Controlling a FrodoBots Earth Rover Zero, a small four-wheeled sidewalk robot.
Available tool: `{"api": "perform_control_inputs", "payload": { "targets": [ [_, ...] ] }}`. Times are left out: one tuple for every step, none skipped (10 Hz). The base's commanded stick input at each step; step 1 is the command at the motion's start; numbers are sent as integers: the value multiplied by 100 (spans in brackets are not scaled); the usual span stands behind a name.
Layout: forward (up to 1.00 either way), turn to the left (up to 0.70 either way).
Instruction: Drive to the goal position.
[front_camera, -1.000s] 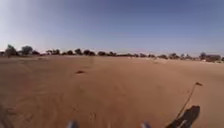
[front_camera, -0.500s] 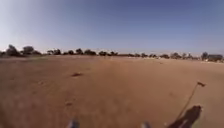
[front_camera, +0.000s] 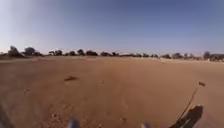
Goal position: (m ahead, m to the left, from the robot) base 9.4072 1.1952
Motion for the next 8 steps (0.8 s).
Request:
{"api": "perform_control_inputs", "payload": {
  "targets": [
    [100, 0],
    [100, 0],
    [100, 0],
    [100, 0],
    [100, 0],
    [100, 0],
    [100, 0],
    [100, 0]
  ]
}}
